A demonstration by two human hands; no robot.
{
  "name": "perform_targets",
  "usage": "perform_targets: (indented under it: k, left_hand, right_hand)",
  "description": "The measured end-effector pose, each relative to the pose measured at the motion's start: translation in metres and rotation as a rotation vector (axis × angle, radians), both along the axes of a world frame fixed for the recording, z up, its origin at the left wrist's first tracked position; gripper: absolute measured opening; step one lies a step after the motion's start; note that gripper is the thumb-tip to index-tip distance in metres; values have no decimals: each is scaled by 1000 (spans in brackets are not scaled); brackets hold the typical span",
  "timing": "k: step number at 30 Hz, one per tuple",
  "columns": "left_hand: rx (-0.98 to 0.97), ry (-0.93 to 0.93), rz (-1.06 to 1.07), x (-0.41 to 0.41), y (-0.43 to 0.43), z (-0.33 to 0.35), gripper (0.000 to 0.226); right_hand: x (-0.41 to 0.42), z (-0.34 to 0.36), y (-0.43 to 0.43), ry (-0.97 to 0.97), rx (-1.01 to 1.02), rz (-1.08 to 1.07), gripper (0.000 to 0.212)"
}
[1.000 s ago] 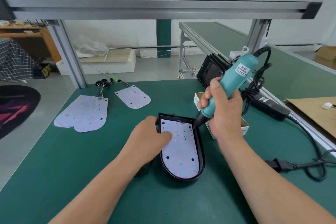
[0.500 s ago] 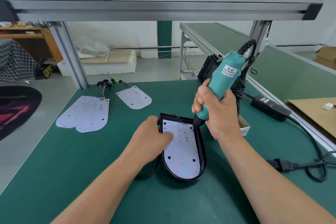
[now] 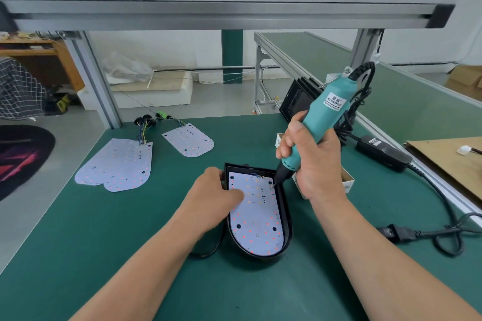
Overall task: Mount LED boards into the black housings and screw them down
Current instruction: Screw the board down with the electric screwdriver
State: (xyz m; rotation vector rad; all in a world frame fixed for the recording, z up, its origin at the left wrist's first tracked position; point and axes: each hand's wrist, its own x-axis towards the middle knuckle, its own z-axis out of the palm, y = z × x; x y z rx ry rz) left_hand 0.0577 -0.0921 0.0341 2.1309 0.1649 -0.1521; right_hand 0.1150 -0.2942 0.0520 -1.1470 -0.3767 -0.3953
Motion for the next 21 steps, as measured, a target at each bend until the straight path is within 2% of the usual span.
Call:
perform_targets:
  k: [6, 8, 13, 18, 19, 21]
  left_hand:
    - [-21, 43, -73, 10, 3, 5, 50]
    - [-16, 50, -91, 17, 3, 10, 46]
    - [177, 24, -101, 33, -1, 18, 35]
    - [281, 52, -210, 50, -6, 32, 25]
    - [299, 42, -221, 52, -8, 32, 25]
    - [302, 2, -229, 56, -11, 29, 44]
  right_hand:
    - [2, 0, -1, 49, 62, -40, 8]
    - [2, 0, -1, 65, 90, -39, 7]
    - [3, -1, -3, 78, 103, -27, 9]
    - [2, -1, -2, 71, 98, -24, 10]
    - [2, -1, -1, 72, 92, -30, 9]
    - [1, 0, -1, 70, 83, -32, 10]
